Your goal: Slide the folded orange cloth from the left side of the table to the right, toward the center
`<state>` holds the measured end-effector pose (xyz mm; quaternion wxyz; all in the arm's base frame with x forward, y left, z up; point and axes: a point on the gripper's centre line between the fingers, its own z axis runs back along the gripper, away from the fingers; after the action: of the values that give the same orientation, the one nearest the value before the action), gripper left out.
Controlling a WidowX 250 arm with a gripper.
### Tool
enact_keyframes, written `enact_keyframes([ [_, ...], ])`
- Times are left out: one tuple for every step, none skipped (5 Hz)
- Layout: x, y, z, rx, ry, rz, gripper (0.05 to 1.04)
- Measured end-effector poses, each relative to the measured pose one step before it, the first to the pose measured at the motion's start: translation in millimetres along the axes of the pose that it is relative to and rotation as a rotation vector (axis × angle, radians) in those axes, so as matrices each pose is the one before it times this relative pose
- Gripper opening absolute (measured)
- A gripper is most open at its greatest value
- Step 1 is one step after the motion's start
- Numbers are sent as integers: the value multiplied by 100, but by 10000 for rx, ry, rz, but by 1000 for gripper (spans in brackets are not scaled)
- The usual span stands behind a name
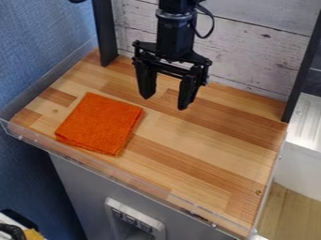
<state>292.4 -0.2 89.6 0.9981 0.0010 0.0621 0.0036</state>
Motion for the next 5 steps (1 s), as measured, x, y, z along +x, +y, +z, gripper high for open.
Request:
enact_keyframes([
  [314,428,47,-30,-215,-211,999],
  [-124,1621,-1021,-70,-189,-68,999],
  [243,1129,-471,-60,-397,-269,1000],
  [-228,1170,-21,25,-329,-200,999],
  [-274,1280,-166,60,-276,-175,999],
])
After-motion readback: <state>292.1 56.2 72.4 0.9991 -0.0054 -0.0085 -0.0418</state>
